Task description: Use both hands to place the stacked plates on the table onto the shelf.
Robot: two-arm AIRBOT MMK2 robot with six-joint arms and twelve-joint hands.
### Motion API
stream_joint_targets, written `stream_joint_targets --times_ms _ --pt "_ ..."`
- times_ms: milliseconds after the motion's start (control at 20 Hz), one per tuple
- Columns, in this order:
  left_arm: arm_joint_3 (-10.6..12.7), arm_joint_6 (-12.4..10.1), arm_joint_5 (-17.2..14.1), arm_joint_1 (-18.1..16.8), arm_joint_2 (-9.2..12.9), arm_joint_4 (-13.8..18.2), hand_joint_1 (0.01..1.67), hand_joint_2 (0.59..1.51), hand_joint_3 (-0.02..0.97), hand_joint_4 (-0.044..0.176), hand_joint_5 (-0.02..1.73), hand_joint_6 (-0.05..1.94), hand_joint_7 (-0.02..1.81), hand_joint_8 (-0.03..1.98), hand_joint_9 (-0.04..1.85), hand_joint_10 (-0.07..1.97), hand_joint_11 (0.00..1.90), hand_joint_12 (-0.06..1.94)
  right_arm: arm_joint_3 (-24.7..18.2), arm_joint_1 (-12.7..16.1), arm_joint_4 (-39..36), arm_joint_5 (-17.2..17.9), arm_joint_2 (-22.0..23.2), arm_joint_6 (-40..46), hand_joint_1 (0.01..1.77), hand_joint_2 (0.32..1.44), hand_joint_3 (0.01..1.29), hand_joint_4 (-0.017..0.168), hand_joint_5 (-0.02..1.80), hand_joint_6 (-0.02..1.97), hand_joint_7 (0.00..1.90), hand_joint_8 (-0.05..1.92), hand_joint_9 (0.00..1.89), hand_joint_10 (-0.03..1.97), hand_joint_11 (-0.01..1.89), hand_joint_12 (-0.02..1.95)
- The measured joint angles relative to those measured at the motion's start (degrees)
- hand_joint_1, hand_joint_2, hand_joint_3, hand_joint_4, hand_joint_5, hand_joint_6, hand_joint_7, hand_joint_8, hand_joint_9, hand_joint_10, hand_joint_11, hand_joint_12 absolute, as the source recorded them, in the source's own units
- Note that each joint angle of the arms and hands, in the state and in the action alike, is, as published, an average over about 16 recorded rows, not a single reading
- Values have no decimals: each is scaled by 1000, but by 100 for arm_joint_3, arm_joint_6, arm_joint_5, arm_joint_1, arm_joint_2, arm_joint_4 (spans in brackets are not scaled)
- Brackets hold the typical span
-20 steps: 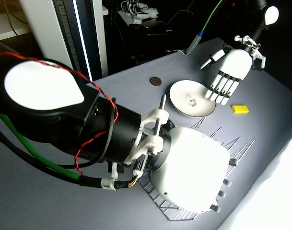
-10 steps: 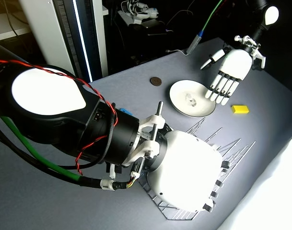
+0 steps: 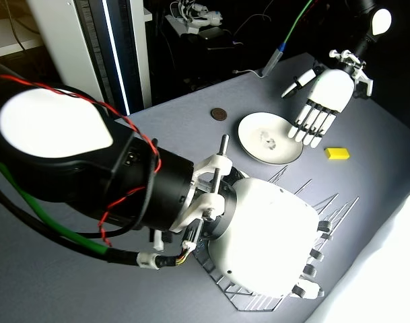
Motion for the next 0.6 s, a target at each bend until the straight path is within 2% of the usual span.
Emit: stream_joint_targets --times_ms 250,600 --pt "-1 -7 5 36 -1 -18 15 1163 22 0 22 20 14 -13 45 17 21 7 -569 309 -6 25 426 -613 1058 1085 14 -3 662 68 725 29 758 12 250 1304" --pt "-10 -66 64 208 -20 -92 15 1166 22 -1 23 18 10 -14 48 20 20 7 -1730 680 12 -124 1088 -1577 1028 1091 14 -3 565 47 623 29 658 11 202 1248"
